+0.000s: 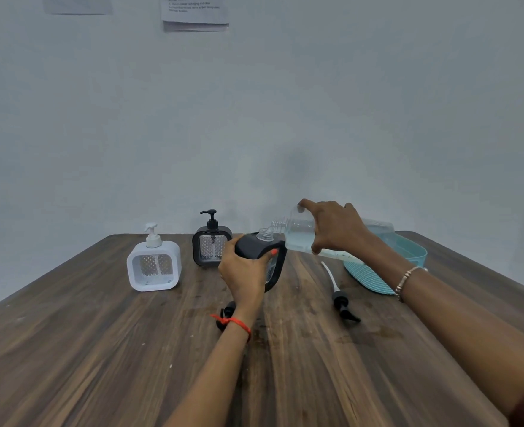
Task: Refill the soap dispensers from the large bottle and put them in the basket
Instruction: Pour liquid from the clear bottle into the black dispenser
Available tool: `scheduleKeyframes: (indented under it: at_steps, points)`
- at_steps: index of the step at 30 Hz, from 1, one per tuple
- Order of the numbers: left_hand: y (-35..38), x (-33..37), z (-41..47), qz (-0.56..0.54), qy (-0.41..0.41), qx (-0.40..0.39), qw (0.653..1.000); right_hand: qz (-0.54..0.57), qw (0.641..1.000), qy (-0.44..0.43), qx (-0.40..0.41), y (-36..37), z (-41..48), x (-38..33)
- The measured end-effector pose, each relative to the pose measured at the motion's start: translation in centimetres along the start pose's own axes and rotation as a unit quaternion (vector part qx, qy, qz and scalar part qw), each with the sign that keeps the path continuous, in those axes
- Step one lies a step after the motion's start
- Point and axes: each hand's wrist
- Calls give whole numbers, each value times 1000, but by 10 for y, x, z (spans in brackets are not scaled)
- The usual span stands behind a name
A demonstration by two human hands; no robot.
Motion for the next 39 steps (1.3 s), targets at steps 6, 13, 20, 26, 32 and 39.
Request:
scheduleKeyframes:
  at_steps: [6,13,20,26,32,39]
  points:
    - [-3,-1,5,-1,-14,10,1000,35,999,-4,-5,6,1,2]
    - [-14,-2,13,-25,-40,15,999,128,992,-8,-3,17,5,3]
    - [-28,-6,24,-110,-104,-27,988,364,930,-6,61,29,8,8]
    - [-50,-3,36,-163,-128,-85,975,524,847,4,87,60,10,13]
    - [-72,-4,44,-176,-119,-106,971,596,800,-8,73,88,16,13]
    - [-83,-11,48,-186,-120,-127,967,627,775,-25,77,106,21,7]
Point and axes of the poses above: each hand's wrist, its own z-axis towards the middle knuckle, its own y-axis out of the palm, x = y × z, and after that the axes turned 11 degrees about -x, right-handed
